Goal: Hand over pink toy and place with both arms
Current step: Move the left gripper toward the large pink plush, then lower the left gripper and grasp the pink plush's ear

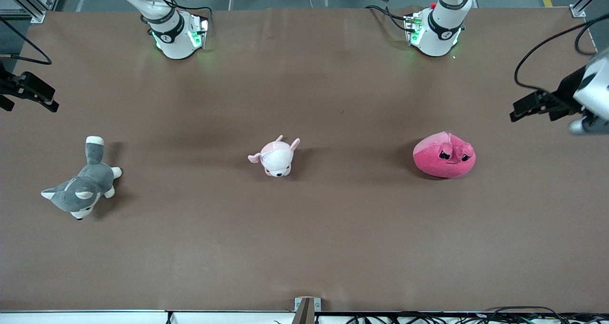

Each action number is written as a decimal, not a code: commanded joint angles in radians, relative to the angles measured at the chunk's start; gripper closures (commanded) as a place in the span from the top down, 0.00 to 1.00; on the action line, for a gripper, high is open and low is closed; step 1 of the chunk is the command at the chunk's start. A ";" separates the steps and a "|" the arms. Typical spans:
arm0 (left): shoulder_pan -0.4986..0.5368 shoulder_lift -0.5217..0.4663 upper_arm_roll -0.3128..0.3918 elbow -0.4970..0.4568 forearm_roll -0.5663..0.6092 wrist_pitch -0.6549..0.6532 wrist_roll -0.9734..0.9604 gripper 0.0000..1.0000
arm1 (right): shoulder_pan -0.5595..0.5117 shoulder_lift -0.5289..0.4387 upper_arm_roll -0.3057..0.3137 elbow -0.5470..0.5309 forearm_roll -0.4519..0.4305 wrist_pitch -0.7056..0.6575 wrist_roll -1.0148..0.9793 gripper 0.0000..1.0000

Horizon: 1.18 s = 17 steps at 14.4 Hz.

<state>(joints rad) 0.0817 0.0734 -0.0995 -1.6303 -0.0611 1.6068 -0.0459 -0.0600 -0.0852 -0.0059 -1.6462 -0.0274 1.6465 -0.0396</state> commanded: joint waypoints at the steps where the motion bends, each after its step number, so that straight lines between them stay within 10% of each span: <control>1: 0.004 0.097 -0.003 0.018 0.012 0.008 -0.028 1.00 | 0.002 -0.025 0.003 -0.027 -0.019 0.003 0.004 1.00; 17: -0.034 0.141 -0.008 -0.335 0.015 0.421 -0.129 0.89 | 0.031 -0.019 -0.002 -0.038 -0.017 -0.025 0.017 1.00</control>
<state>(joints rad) 0.0482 0.2409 -0.1053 -1.9286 -0.0611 1.9908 -0.1568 -0.0325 -0.0853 -0.0013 -1.6467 -0.0273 1.6193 -0.0353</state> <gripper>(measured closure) 0.013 0.000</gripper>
